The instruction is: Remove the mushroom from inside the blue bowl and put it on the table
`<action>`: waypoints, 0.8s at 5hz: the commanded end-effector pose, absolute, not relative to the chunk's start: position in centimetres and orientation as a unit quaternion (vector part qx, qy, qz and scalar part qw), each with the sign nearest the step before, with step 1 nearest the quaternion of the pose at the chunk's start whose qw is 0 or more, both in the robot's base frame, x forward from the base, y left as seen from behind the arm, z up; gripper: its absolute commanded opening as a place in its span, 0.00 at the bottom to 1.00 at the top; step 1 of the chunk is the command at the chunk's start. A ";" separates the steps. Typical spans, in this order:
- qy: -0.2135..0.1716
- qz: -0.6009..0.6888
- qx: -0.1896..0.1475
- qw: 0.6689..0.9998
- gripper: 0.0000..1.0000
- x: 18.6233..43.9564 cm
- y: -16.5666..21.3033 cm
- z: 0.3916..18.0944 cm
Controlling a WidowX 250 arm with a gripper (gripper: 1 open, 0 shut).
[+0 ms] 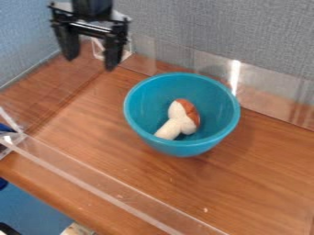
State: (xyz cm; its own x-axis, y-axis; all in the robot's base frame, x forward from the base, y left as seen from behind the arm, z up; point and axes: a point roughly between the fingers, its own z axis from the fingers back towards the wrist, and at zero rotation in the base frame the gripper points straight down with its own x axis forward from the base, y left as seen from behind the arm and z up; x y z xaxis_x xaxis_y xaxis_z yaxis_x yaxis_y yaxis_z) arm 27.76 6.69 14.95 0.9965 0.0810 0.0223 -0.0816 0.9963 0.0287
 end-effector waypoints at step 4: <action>0.021 -0.103 0.001 0.994 1.00 33.3 -4.6 4.9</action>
